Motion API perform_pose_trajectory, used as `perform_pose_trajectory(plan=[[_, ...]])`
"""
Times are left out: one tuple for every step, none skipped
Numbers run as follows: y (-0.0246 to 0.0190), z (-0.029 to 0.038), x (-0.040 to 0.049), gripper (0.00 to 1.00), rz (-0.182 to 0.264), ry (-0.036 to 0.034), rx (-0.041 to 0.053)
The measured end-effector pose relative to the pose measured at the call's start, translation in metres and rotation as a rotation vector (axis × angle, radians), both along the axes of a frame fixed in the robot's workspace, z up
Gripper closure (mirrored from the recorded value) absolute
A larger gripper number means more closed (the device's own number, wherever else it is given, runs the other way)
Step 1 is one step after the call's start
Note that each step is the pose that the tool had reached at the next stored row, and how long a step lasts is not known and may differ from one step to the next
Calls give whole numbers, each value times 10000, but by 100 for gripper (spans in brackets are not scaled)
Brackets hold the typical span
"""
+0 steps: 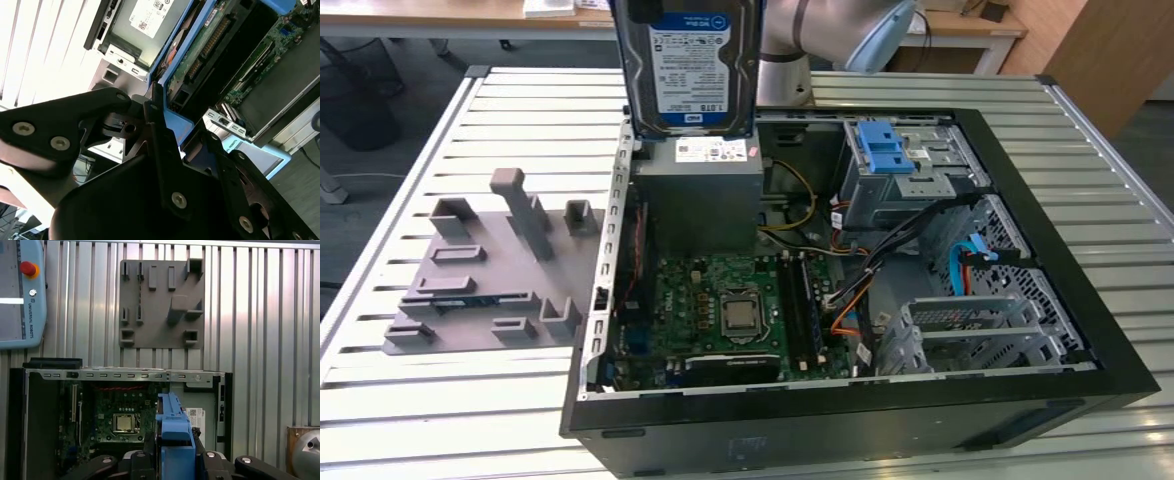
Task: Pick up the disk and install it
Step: 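Pick up the disk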
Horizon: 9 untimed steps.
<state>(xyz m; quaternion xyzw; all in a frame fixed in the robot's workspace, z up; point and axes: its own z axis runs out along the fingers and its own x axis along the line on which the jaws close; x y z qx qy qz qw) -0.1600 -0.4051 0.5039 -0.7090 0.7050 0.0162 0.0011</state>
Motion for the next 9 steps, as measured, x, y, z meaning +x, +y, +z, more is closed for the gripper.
perform_pose_trajectory(plan=[[0,0,22,64,0,0,0],[0,0,47,64,0,0,0],[0,0,69,64,1,0,0],[0,0,91,64,0,-1,1],[0,0,113,64,0,0,0],[0,0,135,64,1,0,0],[0,0,157,64,0,0,0],[0,0,179,64,0,0,0],[0,0,202,64,0,0,0]])
